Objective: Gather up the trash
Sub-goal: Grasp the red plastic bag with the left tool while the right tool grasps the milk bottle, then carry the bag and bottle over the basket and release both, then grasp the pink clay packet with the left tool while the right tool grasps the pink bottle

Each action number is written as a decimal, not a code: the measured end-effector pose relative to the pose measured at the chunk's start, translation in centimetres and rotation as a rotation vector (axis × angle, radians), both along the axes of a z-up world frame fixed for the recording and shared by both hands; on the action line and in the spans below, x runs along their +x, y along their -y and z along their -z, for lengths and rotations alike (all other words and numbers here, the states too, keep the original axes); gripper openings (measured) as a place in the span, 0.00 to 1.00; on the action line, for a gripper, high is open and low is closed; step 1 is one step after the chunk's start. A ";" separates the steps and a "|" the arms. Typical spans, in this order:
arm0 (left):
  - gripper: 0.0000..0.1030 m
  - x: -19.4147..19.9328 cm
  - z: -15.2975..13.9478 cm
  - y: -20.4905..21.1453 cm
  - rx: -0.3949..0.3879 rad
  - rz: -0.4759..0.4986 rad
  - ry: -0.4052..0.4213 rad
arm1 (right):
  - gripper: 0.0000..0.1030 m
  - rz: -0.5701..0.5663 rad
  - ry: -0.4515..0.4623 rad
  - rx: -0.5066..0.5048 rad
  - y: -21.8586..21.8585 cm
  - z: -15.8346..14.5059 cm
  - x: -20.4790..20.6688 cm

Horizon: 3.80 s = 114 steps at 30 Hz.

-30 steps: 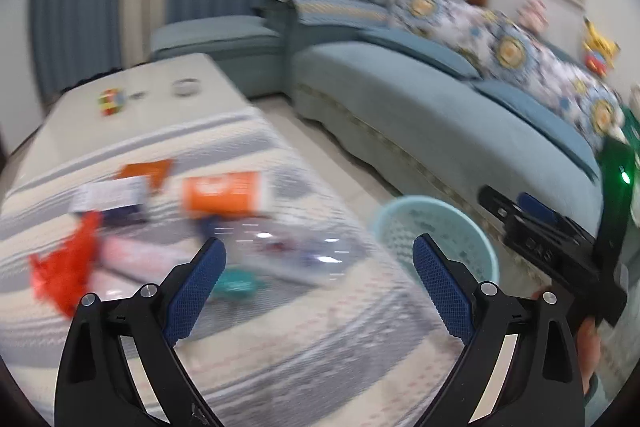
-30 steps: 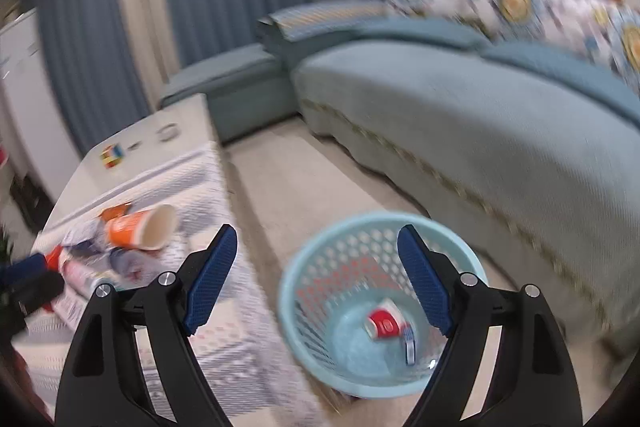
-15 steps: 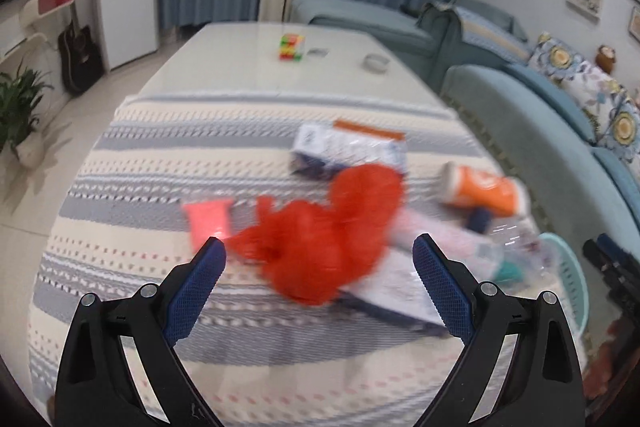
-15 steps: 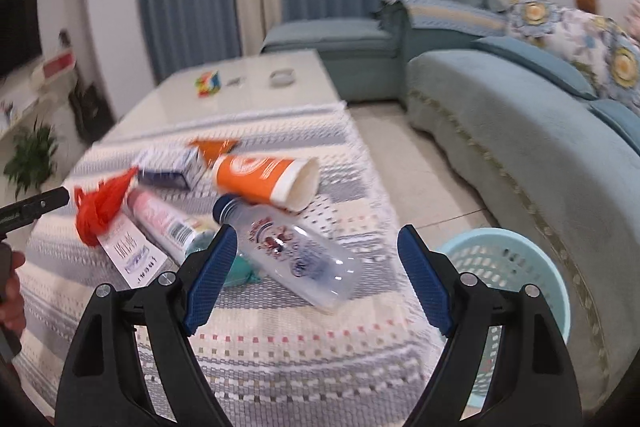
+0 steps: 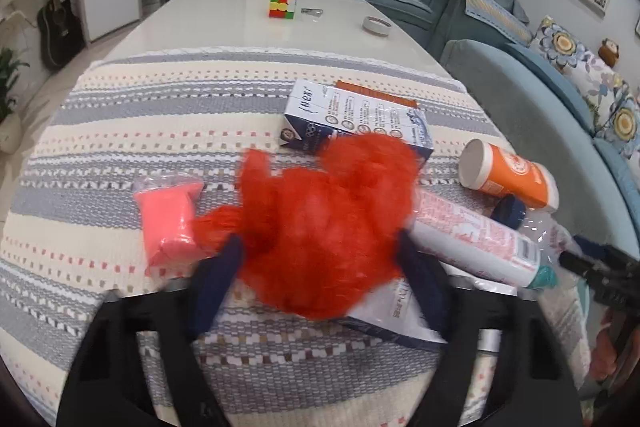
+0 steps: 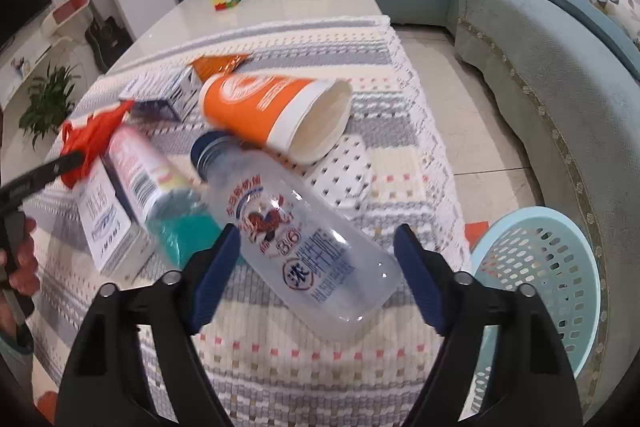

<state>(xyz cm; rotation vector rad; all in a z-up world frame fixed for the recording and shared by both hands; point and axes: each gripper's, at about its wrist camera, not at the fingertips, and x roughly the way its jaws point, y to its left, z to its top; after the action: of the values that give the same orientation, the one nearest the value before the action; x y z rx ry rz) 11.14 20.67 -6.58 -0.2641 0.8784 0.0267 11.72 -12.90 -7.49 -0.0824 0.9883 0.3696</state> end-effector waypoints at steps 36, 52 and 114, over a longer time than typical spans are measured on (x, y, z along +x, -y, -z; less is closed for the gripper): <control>0.44 -6.7 -7.8 6.0 0.002 0.146 0.249 | 0.50 0.003 0.022 0.093 -2.7 -3.7 -4.1; 0.44 -4.6 -13.6 22.6 0.054 0.423 0.356 | 0.50 0.378 0.242 0.132 13.1 -9.7 -5.8; 0.78 -4.5 -7.7 9.0 0.020 0.088 0.192 | 0.59 0.229 0.357 0.125 3.9 -9.2 -6.5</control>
<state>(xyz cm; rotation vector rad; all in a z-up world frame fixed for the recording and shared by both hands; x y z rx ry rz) 6.65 11.70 1.17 -0.2056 0.6976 -0.0708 5.27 -16.84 1.71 0.0764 0.6122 0.1962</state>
